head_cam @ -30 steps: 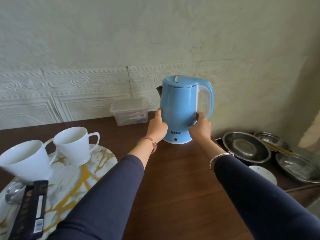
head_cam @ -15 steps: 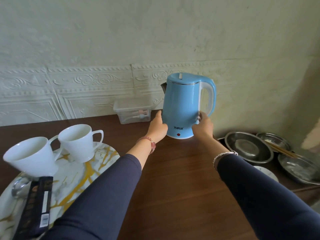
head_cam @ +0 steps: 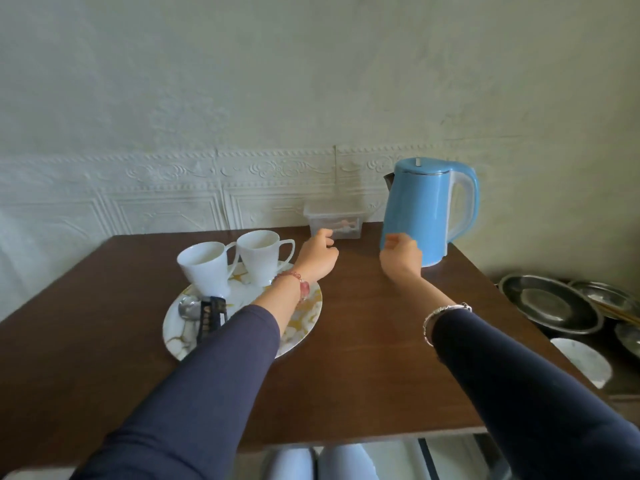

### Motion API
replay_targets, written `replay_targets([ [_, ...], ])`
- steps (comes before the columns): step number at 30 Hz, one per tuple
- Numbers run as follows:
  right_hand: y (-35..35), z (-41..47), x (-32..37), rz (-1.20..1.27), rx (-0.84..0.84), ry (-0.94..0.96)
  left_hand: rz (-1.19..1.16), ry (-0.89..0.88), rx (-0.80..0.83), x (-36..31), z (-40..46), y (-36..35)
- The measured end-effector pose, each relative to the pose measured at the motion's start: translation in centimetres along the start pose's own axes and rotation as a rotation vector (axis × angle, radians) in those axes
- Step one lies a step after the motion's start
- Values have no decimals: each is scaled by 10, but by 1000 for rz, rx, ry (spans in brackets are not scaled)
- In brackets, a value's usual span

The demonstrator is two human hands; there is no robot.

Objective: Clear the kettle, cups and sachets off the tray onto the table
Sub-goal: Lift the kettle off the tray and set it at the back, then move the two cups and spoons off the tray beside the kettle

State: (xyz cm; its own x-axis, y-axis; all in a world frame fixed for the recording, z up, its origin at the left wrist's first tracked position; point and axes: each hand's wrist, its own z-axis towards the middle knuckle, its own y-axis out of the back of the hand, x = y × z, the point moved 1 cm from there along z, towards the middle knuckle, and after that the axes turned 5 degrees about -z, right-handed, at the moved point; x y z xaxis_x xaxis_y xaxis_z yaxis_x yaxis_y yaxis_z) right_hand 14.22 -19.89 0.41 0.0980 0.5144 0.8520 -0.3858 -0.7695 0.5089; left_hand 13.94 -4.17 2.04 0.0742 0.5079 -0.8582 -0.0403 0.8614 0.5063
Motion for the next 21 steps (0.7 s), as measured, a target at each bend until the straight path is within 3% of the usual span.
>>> replay_targets([
  [11, -64, -62, 48, -22, 163, 82, -57, 124, -118, 57, -46, 84],
  [21, -105, -59, 65, -53, 271, 91, -129, 170, -101, 91, -29, 111],
])
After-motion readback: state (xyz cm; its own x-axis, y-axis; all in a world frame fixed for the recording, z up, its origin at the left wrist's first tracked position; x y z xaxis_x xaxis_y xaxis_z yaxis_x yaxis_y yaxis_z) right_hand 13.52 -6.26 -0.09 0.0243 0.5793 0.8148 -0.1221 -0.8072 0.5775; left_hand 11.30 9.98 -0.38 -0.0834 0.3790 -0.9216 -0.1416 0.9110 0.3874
